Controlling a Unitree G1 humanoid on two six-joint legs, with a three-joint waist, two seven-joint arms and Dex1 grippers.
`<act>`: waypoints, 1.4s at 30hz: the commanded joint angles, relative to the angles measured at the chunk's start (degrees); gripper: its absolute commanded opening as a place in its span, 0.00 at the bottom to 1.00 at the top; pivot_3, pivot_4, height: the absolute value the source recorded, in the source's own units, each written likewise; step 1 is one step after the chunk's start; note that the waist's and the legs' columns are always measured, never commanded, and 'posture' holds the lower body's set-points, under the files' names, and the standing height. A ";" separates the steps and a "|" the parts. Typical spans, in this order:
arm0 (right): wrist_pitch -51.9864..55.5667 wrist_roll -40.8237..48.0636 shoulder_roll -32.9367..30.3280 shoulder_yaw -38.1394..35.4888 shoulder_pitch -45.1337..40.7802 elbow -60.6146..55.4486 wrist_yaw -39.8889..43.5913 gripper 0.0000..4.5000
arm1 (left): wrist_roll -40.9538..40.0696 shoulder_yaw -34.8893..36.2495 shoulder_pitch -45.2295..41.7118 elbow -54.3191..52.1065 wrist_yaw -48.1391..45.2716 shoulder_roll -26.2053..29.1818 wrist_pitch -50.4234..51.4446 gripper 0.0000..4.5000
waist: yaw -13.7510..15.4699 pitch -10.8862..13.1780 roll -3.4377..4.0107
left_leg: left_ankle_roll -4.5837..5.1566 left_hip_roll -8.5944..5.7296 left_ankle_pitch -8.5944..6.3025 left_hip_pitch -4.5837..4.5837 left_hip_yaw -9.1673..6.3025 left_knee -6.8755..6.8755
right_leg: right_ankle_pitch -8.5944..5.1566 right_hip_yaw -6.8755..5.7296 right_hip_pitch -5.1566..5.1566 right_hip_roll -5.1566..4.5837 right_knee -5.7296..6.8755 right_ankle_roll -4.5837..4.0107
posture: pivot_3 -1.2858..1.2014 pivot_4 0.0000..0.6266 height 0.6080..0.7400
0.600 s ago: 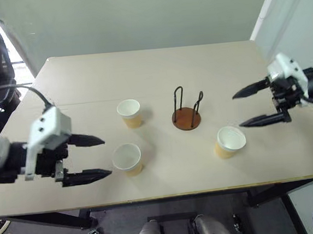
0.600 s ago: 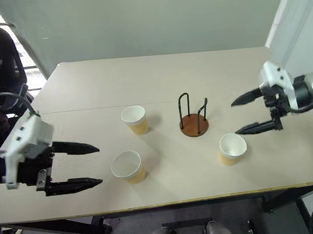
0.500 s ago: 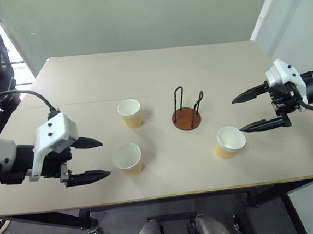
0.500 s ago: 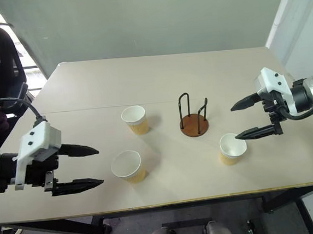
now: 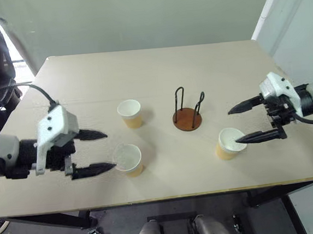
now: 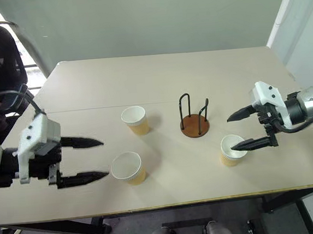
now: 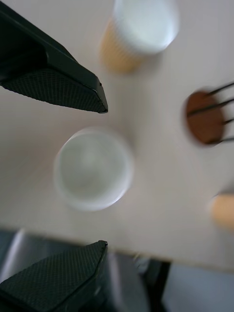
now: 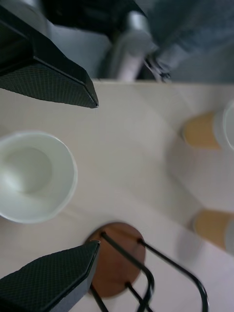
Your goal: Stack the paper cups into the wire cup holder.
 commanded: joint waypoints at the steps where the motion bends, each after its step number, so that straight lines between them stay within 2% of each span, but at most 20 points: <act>1: 4.40 -0.78 2.50 -0.39 -2.46 0.01 -7.11 0.99 | -1.00 2.03 -1.59 0.76 0.51 0.28 0.28 1.00 | -0.07 0.00 0.00 | 0.01 0.00 0.01 0.01 0.00 0.00 | 0.03 0.02 0.00 0.00 0.00 0.03 | 0.52 0.24 1.00; 8: 17.94 -0.76 9.36 2.65 -5.76 -0.96 -18.63 0.99 | -0.70 3.50 1.34 -1.36 1.41 -0.73 0.65 1.00 | -0.13 0.00 0.00 | 0.01 0.01 0.00 0.04 0.01 -0.04 | 0.07 0.00 -0.02 0.00 0.02 0.06 | 0.52 0.24 1.00; 15: 26.51 -0.75 14.78 5.48 -6.64 -1.92 -25.58 0.99 | -0.66 5.16 3.42 -3.32 3.03 -1.62 1.38 1.00 | -0.11 0.00 0.00 | 0.04 0.02 -0.08 0.01 0.01 -0.05 | 0.08 -0.02 -0.05 0.00 0.00 0.07 | 0.52 0.24 1.00; 25: 24.81 -3.62 23.61 6.47 -9.82 4.39 -34.47 0.99 | -3.85 7.22 2.57 -5.15 5.69 -2.61 3.10 1.00 | -0.04 0.00 0.00 | 0.04 0.03 -0.08 0.03 0.01 -0.04 | 0.10 -0.03 -0.10 0.00 0.07 0.03 | 0.52 0.24 1.00; 32: 21.70 -5.18 27.88 6.48 -10.73 7.50 -37.76 0.99 | -4.30 8.17 3.29 -5.91 6.41 -2.62 3.80 1.00 | 0.05 0.00 0.00 | -0.01 0.03 -0.14 0.00 0.01 -0.05 | 0.10 -0.05 -0.13 0.00 0.07 0.02 | 0.52 0.24 1.00; 36: 19.91 -6.47 29.17 6.72 -10.78 9.21 -39.11 0.80 | -4.26 8.46 3.70 -6.12 6.75 -2.52 4.11 1.00 | 0.08 0.00 0.00 | -0.04 0.04 -0.16 -0.01 0.01 -0.06 | 0.11 -0.05 -0.17 0.00 0.08 0.00 | 0.52 0.24 1.00; 42: 18.40 -7.20 30.66 6.15 -10.59 10.77 -40.16 0.32 | -2.53 7.60 3.92 -5.71 7.01 -2.24 3.00 1.00 | 0.10 0.00 0.00 | -0.08 0.04 -0.19 -0.02 0.00 -0.06 | 0.12 -0.05 -0.18 0.00 0.08 -0.03 | 0.52 0.24 1.00</act>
